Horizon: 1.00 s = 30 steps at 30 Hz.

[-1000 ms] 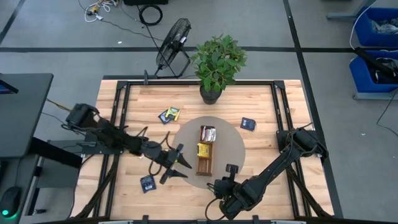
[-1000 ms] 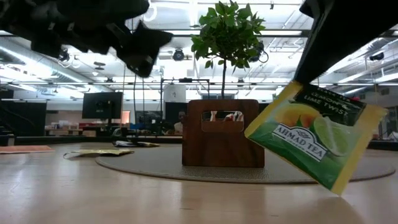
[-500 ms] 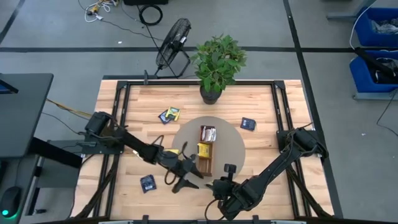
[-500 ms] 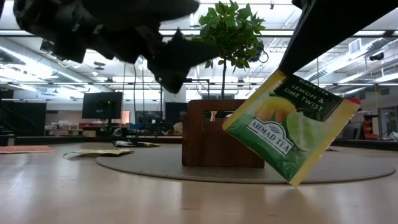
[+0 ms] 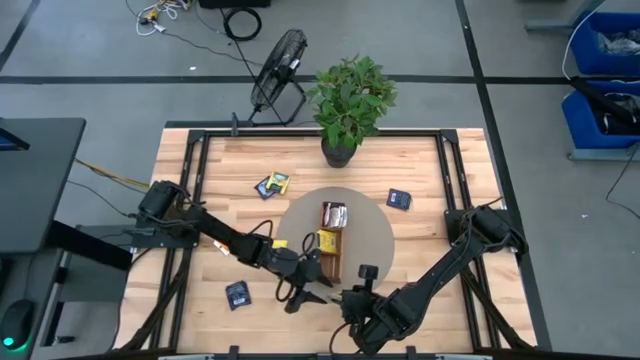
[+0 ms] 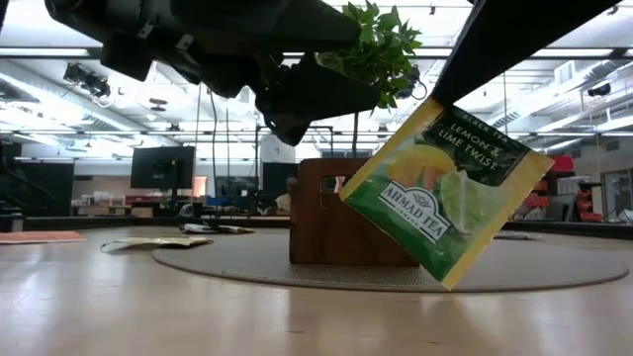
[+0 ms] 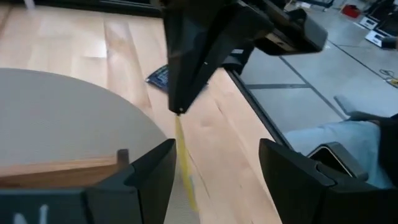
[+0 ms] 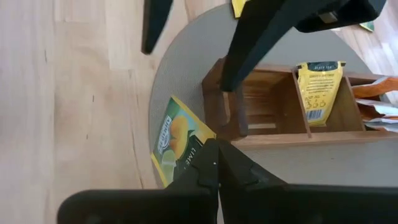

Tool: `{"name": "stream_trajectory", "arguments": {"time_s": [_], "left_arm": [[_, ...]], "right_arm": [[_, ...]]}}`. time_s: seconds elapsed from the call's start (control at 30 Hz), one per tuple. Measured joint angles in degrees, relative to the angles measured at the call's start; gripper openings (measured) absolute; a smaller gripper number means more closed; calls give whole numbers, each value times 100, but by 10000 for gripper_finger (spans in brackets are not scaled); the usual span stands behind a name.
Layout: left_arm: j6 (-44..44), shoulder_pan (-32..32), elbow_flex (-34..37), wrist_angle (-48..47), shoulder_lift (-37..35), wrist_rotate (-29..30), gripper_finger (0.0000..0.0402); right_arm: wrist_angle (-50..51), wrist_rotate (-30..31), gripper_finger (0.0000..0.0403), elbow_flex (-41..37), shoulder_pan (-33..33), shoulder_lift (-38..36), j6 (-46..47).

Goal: Pick & Place Tea
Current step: Put the yellow tea bag into the middle compartment of the middle section wooden organizer

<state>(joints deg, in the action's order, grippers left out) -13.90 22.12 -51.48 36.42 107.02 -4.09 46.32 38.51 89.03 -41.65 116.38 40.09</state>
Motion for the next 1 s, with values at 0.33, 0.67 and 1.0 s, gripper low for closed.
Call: {"name": "stream_trajectory", "arguments": {"time_s": [0.33, 0.67, 1.0], "left_arm": [[63, 8, -14, 227, 307, 331, 236], [253, 3, -436, 102, 673, 344, 203], [301, -3, -457, 11, 704, 345, 75]], "right_arm": [[-66, 38, 0, 0, 0, 0, -13], [-103, 109, 0, 0, -4, 0, -18], [-276, 112, 0, 0, -9, 0, -69]]}}
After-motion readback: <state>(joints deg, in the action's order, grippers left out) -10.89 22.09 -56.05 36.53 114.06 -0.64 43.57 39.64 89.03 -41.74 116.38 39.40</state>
